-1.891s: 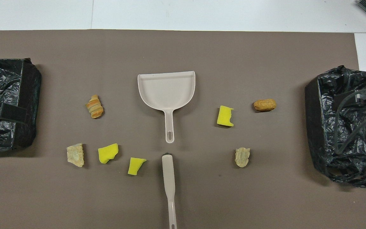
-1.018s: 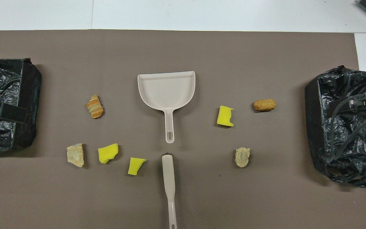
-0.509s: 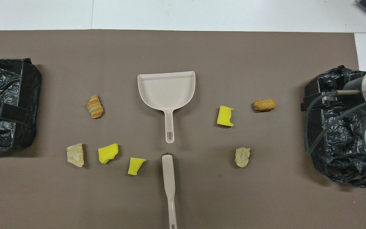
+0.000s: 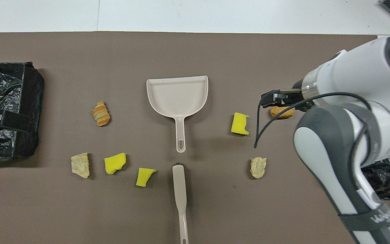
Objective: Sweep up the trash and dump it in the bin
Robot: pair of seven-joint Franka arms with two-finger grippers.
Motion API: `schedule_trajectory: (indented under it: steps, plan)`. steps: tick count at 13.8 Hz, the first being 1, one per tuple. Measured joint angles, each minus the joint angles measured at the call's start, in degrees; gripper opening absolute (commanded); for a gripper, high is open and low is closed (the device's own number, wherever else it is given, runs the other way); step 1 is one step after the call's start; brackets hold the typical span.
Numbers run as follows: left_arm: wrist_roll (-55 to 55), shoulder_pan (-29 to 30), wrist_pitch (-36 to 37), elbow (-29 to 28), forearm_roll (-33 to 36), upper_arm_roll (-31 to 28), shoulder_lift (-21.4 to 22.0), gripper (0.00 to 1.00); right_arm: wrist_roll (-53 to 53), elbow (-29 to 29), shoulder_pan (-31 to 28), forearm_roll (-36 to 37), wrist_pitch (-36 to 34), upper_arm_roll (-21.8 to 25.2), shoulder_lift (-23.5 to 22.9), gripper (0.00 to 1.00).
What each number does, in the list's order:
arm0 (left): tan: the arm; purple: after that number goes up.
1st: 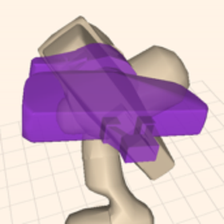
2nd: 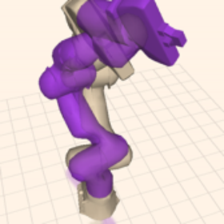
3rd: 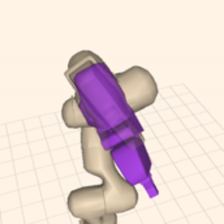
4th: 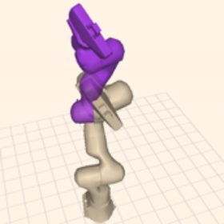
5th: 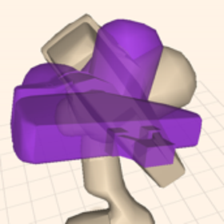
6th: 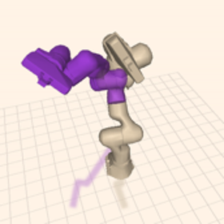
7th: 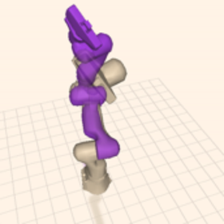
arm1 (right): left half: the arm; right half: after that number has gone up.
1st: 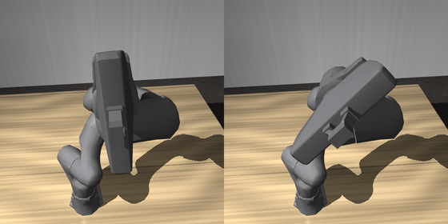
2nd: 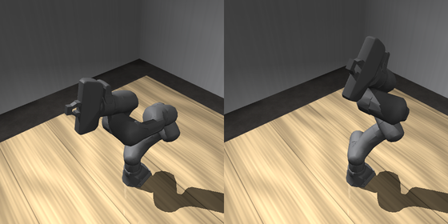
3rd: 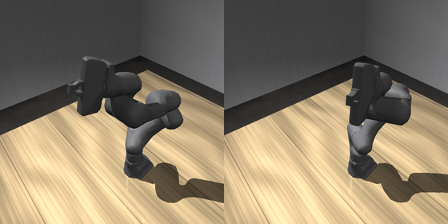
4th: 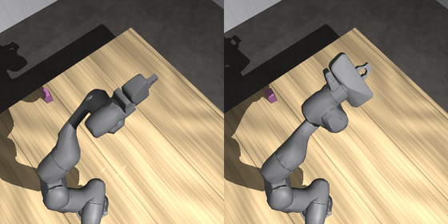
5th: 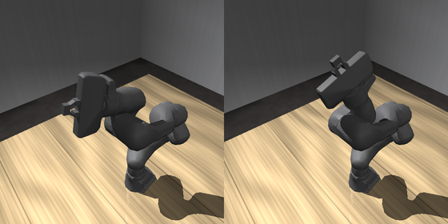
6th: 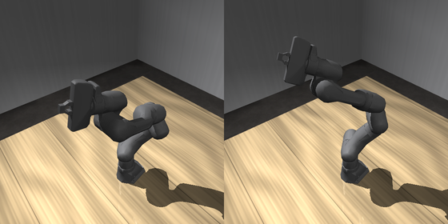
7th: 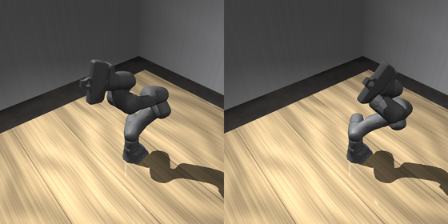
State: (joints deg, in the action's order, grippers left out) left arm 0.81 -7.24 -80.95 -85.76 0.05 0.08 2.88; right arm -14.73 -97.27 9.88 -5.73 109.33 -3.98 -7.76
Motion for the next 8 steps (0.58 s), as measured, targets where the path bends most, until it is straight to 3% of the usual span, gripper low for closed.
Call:
schedule_trajectory:
  steps: [4, 8]
  plan:
    - [0.0, -0.01, 0.01, 0.0, 0.0, 0.59, 0.07, 1.0, -4.82, -0.02, 7.33, 1.19, 6.43, 0.06, -4.36, 1.0]
    - [-2.06, -0.38, 0.03, -0.41, -0.37, 2.09, 0.35, 1.0, -16.59, 0.58, 14.66, 6.75, 11.24, 0.06, -8.18, 1.0]
